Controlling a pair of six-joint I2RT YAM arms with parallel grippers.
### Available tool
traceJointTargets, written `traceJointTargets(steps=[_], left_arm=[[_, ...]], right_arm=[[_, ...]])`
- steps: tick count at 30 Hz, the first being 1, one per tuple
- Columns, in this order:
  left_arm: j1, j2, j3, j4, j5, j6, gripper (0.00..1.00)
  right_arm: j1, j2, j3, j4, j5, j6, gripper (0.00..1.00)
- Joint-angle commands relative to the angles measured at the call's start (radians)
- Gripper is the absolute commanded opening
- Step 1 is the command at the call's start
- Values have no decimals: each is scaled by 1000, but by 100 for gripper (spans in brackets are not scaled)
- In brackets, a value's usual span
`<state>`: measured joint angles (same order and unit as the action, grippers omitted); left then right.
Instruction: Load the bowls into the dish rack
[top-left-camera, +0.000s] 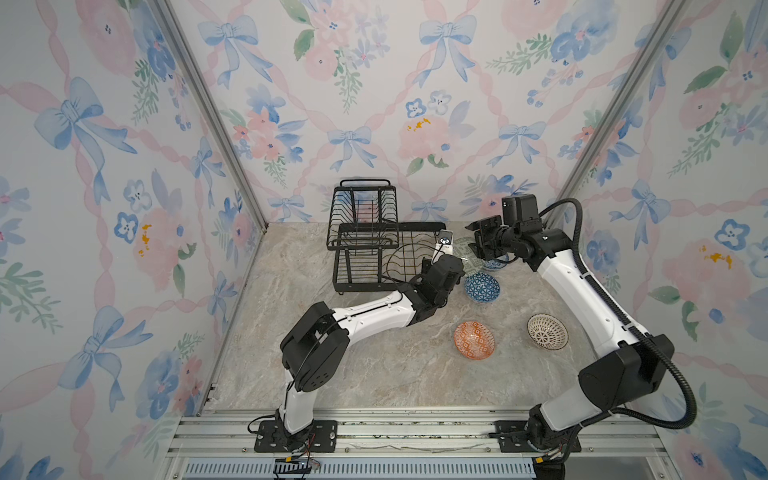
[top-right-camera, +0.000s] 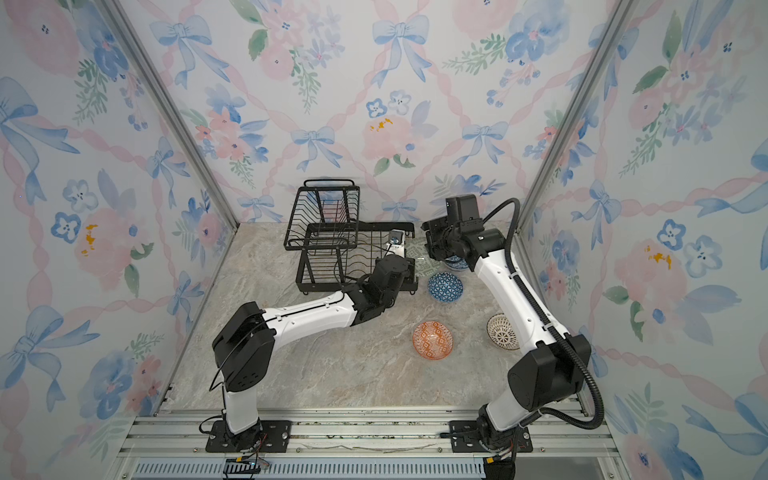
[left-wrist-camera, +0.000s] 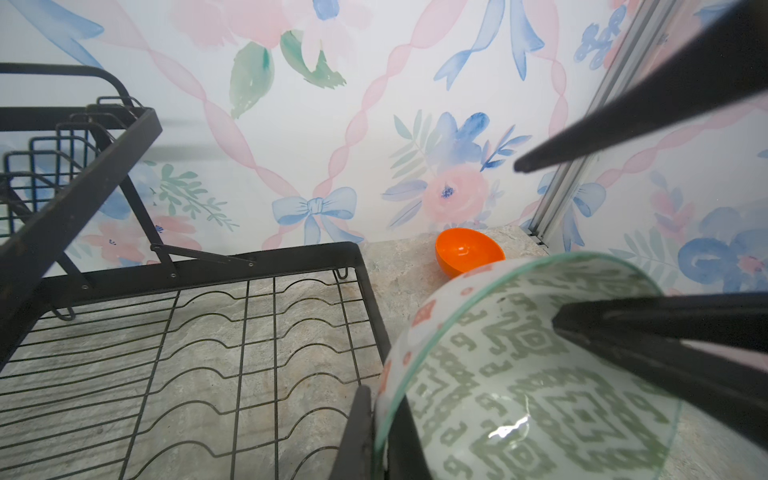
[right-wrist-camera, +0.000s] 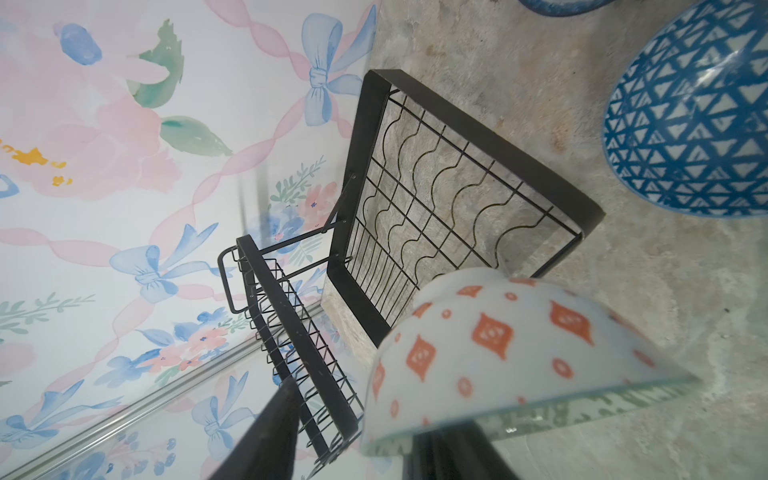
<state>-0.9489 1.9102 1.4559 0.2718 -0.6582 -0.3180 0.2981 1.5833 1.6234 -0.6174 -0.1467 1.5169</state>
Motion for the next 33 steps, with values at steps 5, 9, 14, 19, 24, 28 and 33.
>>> traceJointTargets(steps=[5, 9, 14, 19, 24, 28, 33], left_arm=[[-19, -56, -13, 83, -61, 9, 0], [-33, -61, -14, 86, -92, 16, 0], [-47, -69, -22, 87, -119, 14, 0], [-47, -83, -32, 85, -131, 28, 0], [-47, -92, -42, 84, -128, 48, 0], [-47, -115, -72, 82, -122, 43, 4], [-47, -158, -109, 52, -110, 17, 25]], right_arm=[[-6, 46, -15, 39, -24, 28, 34], [5, 57, -10, 47, -21, 44, 24], [15, 65, -12, 64, -25, 59, 11], [17, 53, -36, 101, -13, 65, 3], [22, 50, -48, 138, -18, 59, 0], [29, 42, -55, 174, -19, 44, 0], [36, 28, -69, 216, -12, 20, 0]])
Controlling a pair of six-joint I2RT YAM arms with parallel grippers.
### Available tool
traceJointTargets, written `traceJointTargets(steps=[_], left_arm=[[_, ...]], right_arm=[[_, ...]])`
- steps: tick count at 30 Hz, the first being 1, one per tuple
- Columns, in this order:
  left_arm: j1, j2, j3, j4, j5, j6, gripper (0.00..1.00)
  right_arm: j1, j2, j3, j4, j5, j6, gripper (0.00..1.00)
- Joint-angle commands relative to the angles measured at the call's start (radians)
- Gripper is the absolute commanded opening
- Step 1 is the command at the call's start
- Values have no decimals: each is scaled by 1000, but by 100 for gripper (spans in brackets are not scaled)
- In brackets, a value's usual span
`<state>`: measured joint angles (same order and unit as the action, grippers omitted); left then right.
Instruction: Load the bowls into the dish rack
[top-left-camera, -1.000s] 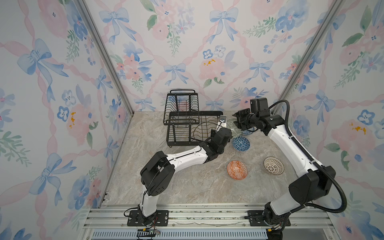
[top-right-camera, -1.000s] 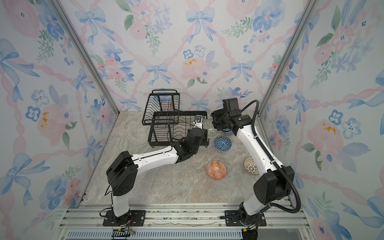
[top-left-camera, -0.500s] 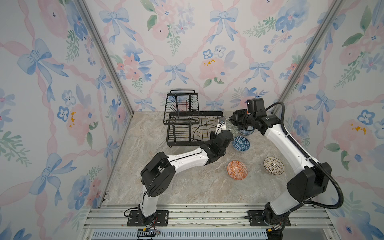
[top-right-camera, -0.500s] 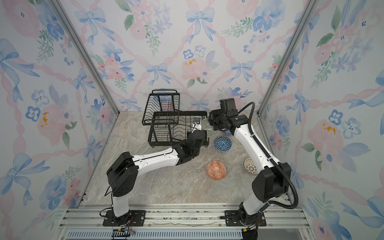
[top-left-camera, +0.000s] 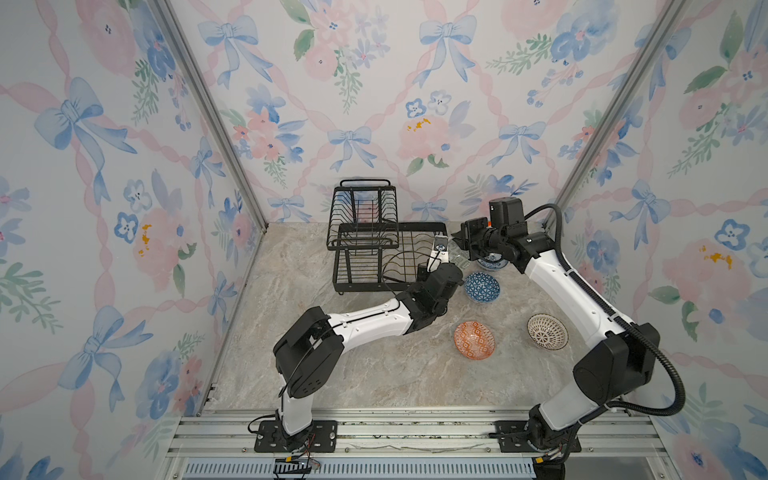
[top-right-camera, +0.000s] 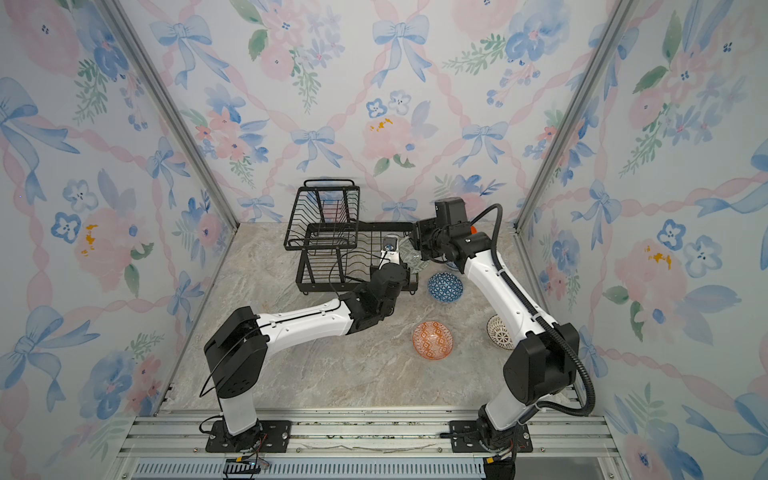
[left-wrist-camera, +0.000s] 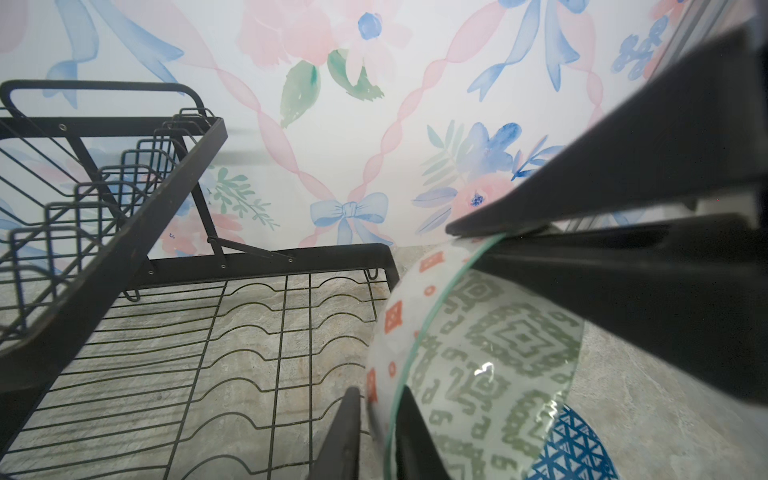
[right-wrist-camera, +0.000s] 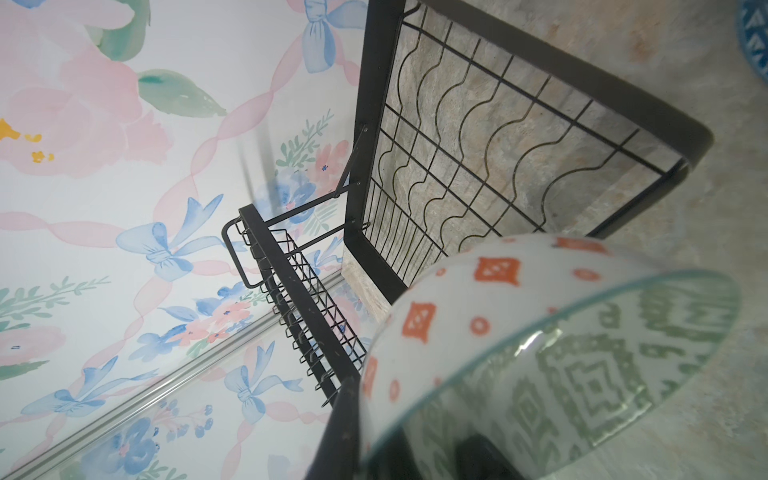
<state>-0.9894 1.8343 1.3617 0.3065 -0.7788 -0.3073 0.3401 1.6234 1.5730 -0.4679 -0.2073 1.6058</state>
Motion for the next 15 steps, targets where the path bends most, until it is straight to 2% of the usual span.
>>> traceJointTargets(steps=[1, 3, 6, 9, 11, 12, 13, 15], left_arm=[[-6, -93, -21, 6, 12, -1, 31], [-7, -115, -35, -20, 19, -23, 38], [-9, -147, -50, -76, 30, -57, 42], [-16, -183, -55, -153, 31, -93, 55], [-21, -208, -56, -197, 35, -111, 68], [-25, -219, -55, -216, 39, -119, 77], [-28, -228, -49, -240, 45, -126, 95], [-29, -236, -18, -310, 72, -140, 98]], right_arm=[[-6, -15, -22, 76, 48, -73, 0], [-7, -24, -31, 95, 52, -86, 0], [-7, -42, -47, 124, 55, -118, 0], [-15, -62, -70, 165, 45, -147, 0], [-18, -82, -83, 182, 40, -175, 0], [-19, -94, -88, 180, 39, -190, 0], [-19, -107, -92, 177, 36, -211, 0], [-14, -139, -107, 177, 45, -249, 0]])
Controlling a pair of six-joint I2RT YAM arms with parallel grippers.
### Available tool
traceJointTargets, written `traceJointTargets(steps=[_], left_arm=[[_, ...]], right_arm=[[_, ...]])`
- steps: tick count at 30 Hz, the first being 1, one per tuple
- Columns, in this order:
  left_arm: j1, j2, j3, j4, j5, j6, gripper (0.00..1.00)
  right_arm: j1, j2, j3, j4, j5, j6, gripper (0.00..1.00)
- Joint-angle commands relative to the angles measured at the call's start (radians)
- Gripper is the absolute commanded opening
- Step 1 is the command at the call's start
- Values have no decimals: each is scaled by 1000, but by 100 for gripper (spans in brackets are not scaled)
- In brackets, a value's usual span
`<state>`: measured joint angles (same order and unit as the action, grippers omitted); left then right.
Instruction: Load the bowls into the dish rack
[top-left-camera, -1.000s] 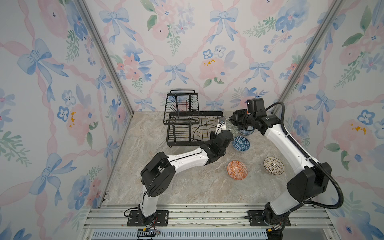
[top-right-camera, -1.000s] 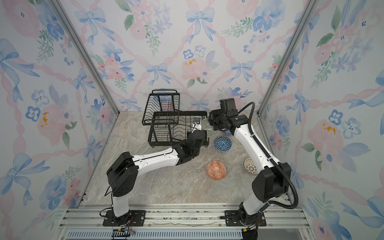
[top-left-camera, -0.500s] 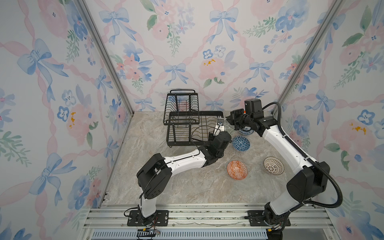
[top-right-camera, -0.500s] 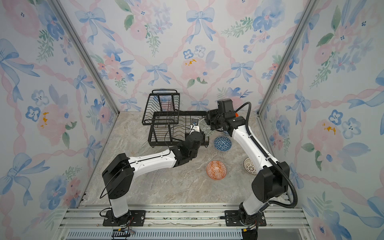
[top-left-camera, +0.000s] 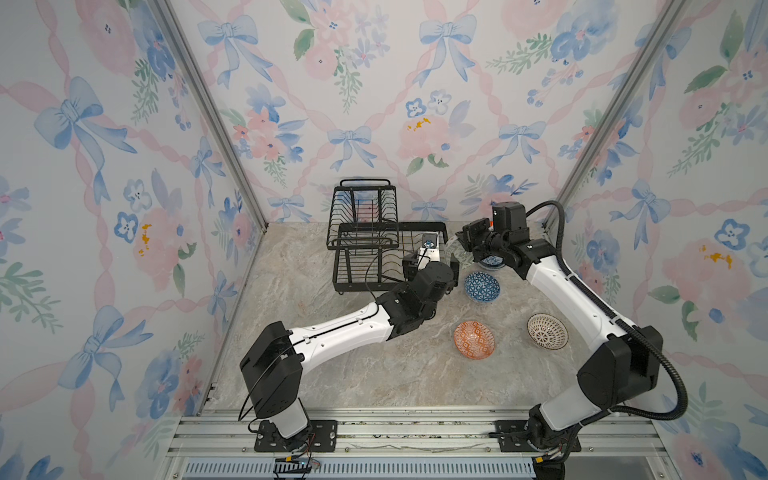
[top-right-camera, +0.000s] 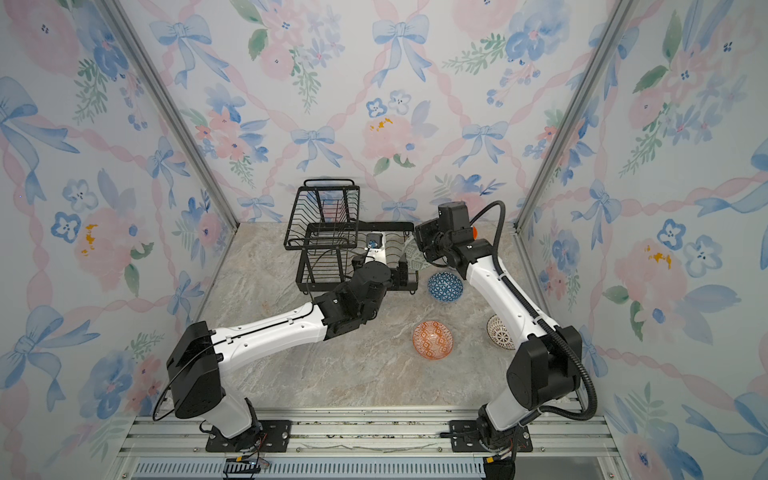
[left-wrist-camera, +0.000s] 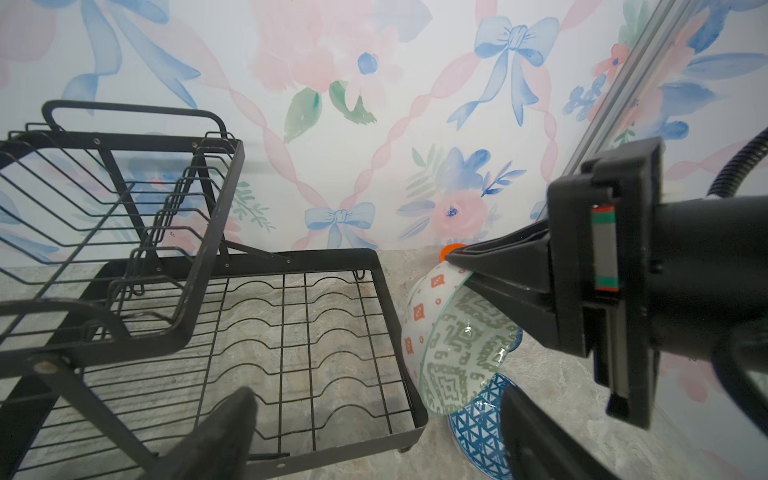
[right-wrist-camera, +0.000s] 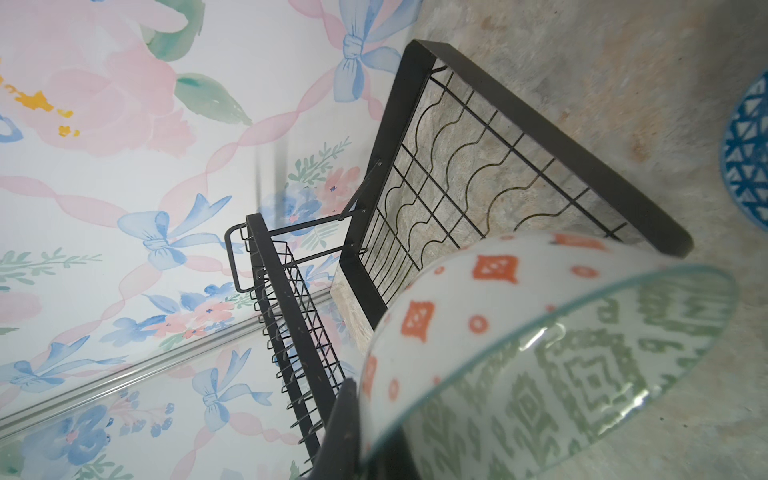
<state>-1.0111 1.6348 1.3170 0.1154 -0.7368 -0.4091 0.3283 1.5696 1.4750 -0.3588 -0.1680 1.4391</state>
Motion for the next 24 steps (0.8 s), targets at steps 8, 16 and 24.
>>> traceJointTargets(steps=[8, 16, 24], left_arm=[[-16, -141, 71, -288, 108, -62, 98], [34, -263, 87, -414, 175, -93, 98], [265, -417, -22, -439, 347, -148, 98]], right_arm=[[23, -248, -177, 159, 51, -175, 0], [74, -327, -288, 279, 105, -296, 0], [161, -249, -353, 546, 196, -363, 0]])
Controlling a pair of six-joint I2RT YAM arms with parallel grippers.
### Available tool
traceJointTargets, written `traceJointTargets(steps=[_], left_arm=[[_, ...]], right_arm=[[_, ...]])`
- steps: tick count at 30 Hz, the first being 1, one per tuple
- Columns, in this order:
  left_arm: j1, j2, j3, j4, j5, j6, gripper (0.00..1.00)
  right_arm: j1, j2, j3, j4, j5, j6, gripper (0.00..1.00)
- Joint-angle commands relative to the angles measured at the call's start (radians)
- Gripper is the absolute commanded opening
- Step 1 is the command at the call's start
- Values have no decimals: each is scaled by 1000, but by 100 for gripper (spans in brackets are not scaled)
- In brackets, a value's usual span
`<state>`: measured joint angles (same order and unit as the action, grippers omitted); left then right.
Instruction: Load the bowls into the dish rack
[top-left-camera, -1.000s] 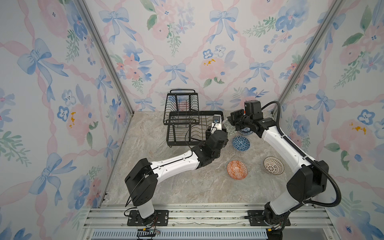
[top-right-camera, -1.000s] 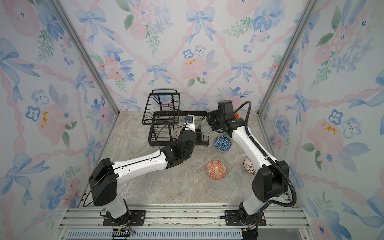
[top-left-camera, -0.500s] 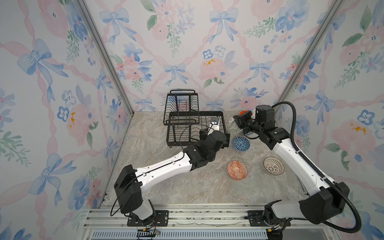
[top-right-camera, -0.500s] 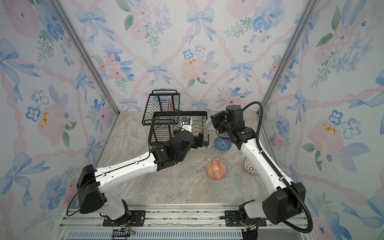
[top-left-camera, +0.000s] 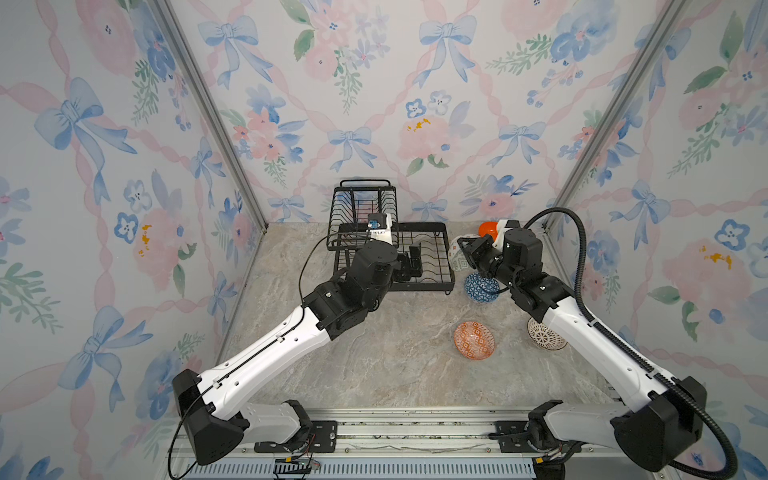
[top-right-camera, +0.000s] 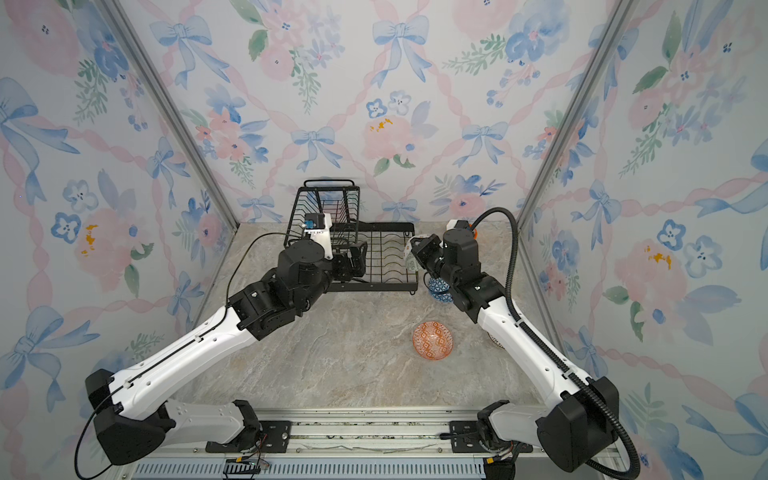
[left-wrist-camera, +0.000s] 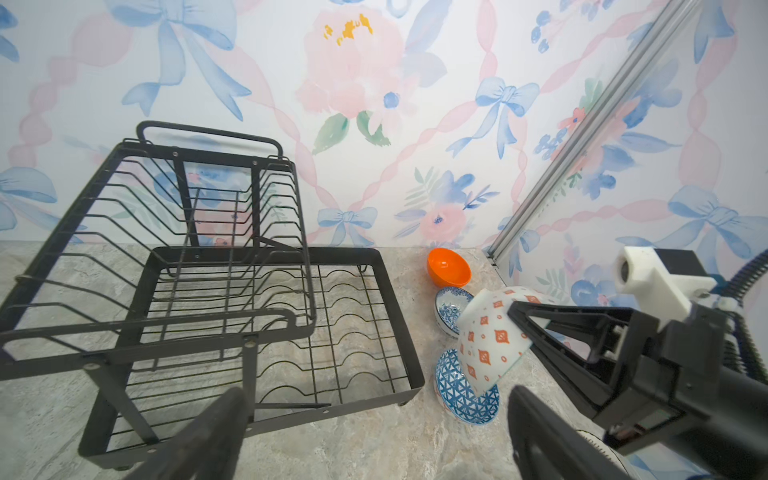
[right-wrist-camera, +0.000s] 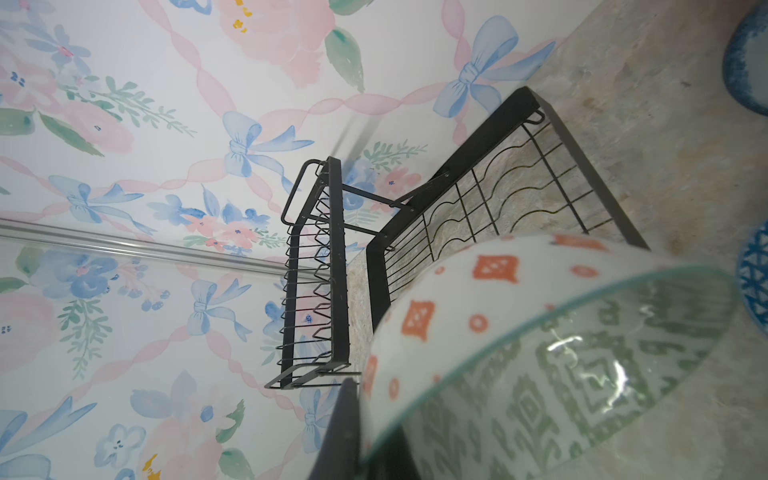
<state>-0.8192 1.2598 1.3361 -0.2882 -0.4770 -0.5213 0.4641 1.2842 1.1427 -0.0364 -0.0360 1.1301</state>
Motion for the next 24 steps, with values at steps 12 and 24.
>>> traceJointTargets(steps=[12, 24], left_arm=[[317, -76, -70, -33, 298, 32, 98], [350, 62, 36, -28, 372, 83, 98]], right_arm=[[65, 365, 112, 485, 99, 14, 0], [18, 666, 215, 777, 70, 113, 0]])
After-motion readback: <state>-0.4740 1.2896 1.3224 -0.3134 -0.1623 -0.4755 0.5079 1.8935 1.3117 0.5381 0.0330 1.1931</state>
